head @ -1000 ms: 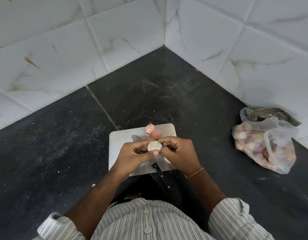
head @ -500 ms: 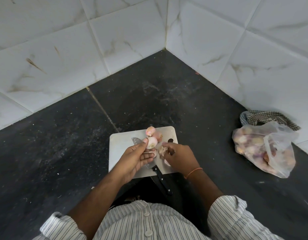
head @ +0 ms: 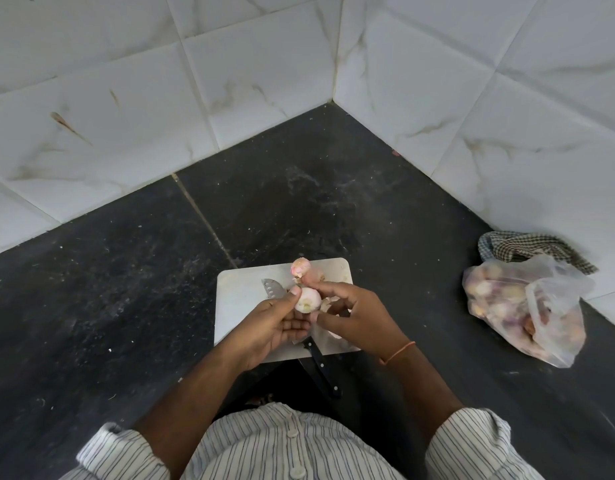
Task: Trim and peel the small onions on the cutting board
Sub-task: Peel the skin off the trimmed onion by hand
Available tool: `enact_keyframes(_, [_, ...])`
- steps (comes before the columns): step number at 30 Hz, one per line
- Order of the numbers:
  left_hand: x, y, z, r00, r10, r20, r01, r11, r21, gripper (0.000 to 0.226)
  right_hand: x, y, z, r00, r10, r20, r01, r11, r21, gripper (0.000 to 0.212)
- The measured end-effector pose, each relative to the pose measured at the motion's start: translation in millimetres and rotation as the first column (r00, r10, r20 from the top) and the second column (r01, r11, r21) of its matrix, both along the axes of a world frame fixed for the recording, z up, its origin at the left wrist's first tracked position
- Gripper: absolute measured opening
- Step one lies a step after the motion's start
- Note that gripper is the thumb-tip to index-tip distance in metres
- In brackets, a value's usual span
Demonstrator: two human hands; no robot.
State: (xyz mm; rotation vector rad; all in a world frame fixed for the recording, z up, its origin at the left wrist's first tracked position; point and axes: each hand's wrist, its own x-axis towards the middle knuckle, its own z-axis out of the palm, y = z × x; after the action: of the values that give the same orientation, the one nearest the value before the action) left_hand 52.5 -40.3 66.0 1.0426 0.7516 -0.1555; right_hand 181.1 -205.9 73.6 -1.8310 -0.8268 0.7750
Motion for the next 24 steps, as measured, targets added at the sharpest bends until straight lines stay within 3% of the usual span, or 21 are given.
enact_keyframes(7, [2,2,3,0.995,-0.101,-0.022,0.100,0.993,-0.057,0.067,2,-4,4,0.993,-0.045,-0.109,0.053,0.995,0.078,0.036])
enact_keyframes(14, [5,4,6,0.993,-0.102,-0.056,0.098,0.993,-0.065,0.059,9,-1,2,0.995,-0.040,-0.086,0.045,0.997,0.056,0.032])
enact_keyframes(24, [11,7,4,0.997,-0.021,-0.078,0.010,0.991,-0.137,0.070,12,6,-2,1.000,-0.026,0.001,0.026,0.998,0.058,0.025])
